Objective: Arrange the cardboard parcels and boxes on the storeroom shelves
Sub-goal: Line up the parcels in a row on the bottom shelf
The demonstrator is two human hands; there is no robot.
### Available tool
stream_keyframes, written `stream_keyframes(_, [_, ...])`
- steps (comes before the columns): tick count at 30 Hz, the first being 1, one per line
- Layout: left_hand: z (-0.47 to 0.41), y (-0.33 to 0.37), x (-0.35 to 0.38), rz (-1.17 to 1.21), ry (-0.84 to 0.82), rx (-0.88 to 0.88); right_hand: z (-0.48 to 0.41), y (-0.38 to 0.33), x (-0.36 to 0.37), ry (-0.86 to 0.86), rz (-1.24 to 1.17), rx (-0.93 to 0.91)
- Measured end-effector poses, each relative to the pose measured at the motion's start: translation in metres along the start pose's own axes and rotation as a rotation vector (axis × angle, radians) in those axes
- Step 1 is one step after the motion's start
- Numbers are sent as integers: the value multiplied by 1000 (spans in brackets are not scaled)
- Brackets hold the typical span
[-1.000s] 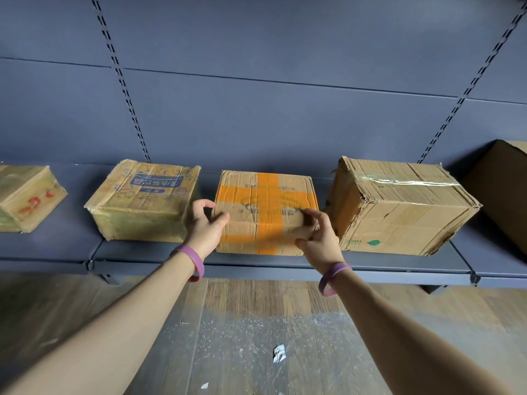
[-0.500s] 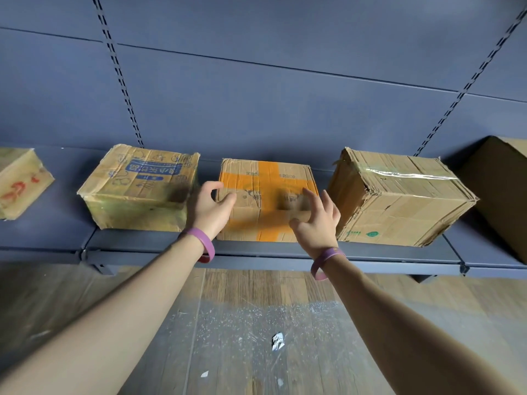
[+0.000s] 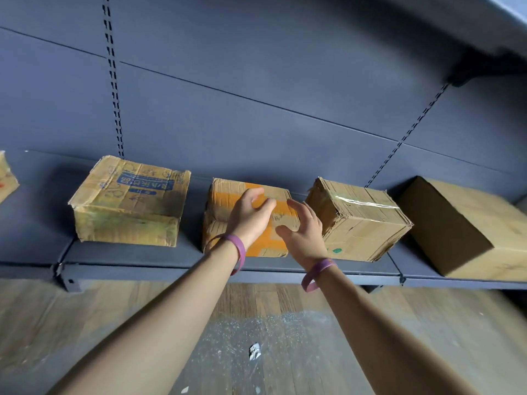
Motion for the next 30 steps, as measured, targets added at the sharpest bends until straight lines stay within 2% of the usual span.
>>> stream_keyframes(4, [-2, 6, 32, 6, -82, -4, 7, 19, -24, 59, 28, -14])
stream_keyframes(8, [-7, 12, 63, 5, -108, -18, 4, 44, -50, 119, -55, -36])
stream_keyframes(11, [-13, 12, 88, 18, -103, -53, -1, 65, -73, 83, -46, -62])
stream_keyframes(15, [-24, 11, 119, -77, -100, -93, -21, 99, -117, 62, -19, -110])
stream_keyframes(24, [-46, 29, 188, -208, -47, -183, -63, 175, -172, -28, -166, -251])
stream_keyframes(30, [-57, 37, 243, -160, 138, -251, -60, 227, -213, -10, -175, -262])
Point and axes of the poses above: each hand's wrist, its own z-axis away from the middle knuckle, its own x-axis out of the palm, y = z × x, the point moved 1 cm from there along -z, towards the middle knuckle, and after that the axes turned 14 degrees about -y, right-handed, at the moved point
